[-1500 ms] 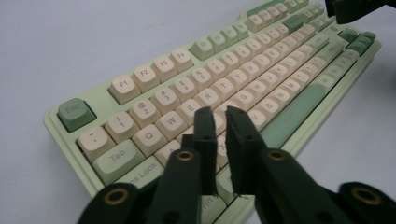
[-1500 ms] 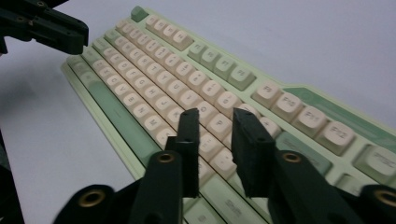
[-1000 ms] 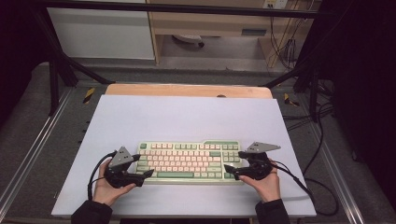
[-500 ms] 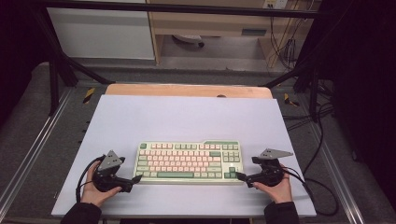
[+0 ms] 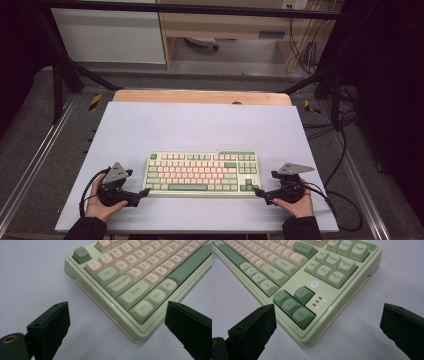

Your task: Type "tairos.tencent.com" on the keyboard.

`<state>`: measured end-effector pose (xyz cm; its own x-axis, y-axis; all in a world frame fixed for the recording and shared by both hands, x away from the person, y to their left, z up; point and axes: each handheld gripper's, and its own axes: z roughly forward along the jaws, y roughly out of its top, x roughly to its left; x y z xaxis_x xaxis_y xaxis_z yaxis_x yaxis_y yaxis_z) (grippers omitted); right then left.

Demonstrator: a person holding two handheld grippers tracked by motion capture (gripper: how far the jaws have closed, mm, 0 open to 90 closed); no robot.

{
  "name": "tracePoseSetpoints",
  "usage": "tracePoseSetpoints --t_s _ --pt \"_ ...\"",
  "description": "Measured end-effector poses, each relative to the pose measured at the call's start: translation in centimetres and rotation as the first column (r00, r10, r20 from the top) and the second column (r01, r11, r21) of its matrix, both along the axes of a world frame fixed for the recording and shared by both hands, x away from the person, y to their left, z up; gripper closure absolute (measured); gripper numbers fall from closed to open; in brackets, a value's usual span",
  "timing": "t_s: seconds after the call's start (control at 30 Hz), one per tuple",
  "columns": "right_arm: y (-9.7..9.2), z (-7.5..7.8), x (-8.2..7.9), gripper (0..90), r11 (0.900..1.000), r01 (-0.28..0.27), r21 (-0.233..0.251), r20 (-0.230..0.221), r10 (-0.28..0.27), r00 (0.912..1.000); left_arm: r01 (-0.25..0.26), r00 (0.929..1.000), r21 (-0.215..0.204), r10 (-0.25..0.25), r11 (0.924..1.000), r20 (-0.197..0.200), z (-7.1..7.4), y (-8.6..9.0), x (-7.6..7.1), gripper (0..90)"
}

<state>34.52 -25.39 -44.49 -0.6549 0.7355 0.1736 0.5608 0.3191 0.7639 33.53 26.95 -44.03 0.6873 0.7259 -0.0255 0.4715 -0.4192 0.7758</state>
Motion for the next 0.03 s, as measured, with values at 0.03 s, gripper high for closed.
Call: tracePoseSetpoints --t_s 0.03 --pt "-0.02 -0.03 -0.03 1.1 1.0000 -0.001 0.000 -0.003 0.001 1.0000 -0.001 1.0000 0.001 0.001 1.0000 0.002 0.01 -0.01 -0.02 6.1"
